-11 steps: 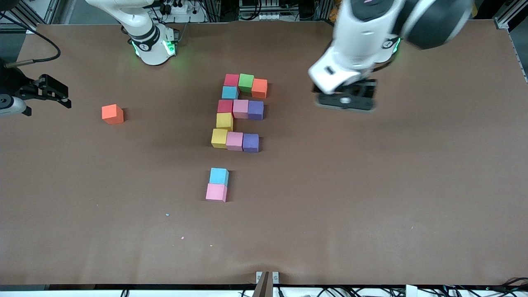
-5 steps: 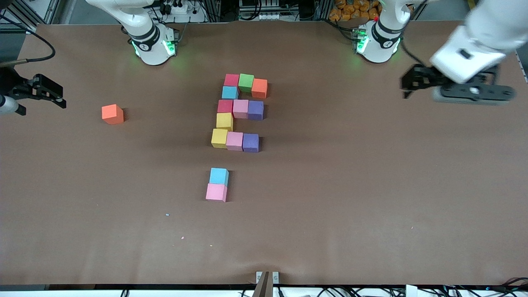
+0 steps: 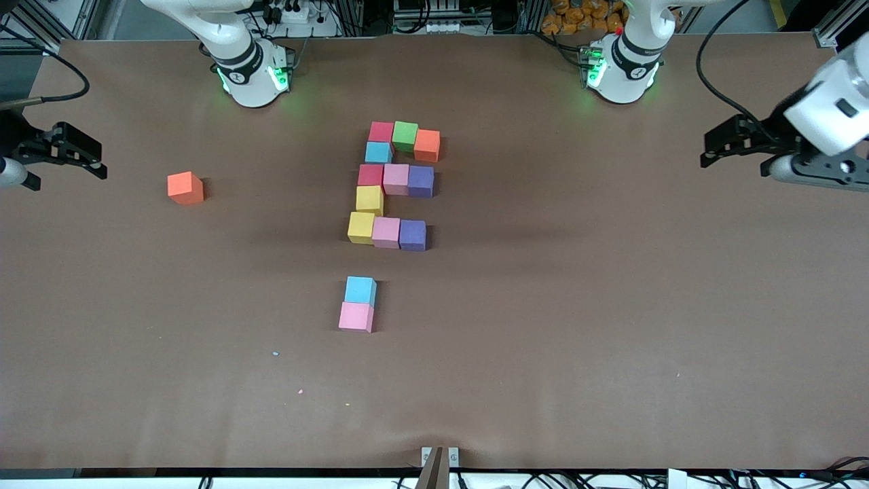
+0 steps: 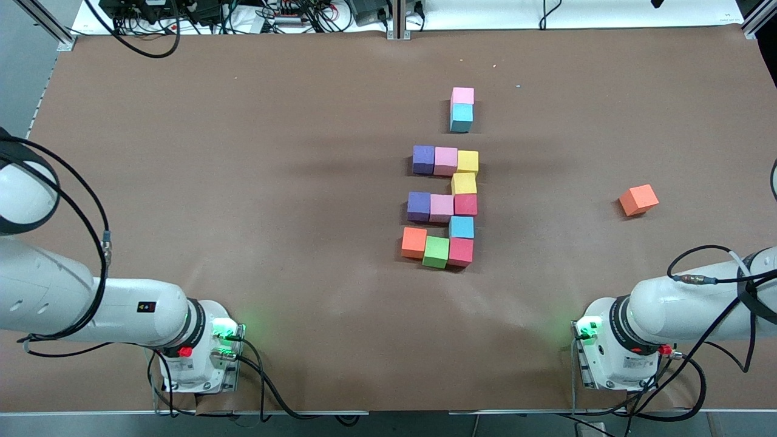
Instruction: Arrange 11 blocks into digit 3
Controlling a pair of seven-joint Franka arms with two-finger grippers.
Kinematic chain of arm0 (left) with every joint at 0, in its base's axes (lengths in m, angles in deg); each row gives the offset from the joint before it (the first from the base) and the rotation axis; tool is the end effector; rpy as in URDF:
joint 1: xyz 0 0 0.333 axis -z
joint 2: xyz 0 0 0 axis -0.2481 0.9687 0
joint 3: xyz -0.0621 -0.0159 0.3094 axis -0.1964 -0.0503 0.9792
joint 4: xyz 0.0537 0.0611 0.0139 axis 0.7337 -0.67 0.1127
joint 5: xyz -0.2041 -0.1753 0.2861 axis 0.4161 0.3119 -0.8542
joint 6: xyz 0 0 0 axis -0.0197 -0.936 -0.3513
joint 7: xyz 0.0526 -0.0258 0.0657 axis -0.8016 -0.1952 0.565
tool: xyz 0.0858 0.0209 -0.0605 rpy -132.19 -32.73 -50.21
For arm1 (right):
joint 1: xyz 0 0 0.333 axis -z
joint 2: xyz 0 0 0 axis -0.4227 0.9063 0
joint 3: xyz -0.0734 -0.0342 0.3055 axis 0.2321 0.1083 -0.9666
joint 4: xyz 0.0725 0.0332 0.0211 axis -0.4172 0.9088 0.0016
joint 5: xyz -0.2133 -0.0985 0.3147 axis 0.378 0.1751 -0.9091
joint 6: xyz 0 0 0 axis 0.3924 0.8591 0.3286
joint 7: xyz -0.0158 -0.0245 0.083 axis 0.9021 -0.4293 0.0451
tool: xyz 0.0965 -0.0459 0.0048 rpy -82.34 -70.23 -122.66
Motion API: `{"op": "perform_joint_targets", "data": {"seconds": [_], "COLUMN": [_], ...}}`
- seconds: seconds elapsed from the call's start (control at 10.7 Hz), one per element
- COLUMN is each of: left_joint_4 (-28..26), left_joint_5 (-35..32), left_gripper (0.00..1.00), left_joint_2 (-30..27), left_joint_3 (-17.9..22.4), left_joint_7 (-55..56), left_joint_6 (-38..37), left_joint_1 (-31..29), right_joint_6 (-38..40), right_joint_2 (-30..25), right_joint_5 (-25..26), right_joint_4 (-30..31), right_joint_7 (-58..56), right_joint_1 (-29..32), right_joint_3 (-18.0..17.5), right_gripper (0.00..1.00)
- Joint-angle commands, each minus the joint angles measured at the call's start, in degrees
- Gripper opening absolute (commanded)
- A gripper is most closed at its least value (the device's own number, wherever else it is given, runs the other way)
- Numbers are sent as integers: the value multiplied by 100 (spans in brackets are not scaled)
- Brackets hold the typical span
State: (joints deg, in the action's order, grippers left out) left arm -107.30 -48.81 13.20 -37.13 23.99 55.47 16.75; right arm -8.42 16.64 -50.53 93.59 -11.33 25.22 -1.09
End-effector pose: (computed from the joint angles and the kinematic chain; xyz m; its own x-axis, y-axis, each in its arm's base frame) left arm 0.5483 -0.0671 0.6318 0.9921 -0.1083 -0.0634 -0.1009 -0.9888 0.1096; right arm 0.5565 0.0022 0.6507 0.9805 0.1966 -0.0074 0.1967 -0.9802 0.0217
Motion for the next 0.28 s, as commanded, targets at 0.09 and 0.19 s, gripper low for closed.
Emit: {"op": "perform_joint_targets", "data": {"seconds": [0.09, 0.19], "left_joint_4": [-190, -199], "left_joint_5": [73, 64], "left_gripper": [100, 100], "left_joint_2": [-220, -229], "left_joint_3": [71, 71], "left_joint_7": [-39, -31], "left_joint_6": [55, 55], "left_joint_1": [95, 147], "right_joint_6": [9, 35], "right_joint_2": [-92, -83], "right_joint_5": [87, 87], "right_joint_4": [48, 48], "right_joint_7": [21, 21], "right_joint_1": [40, 40], "right_joint_3": [-23, -23], "right_gripper": [100, 100]}}
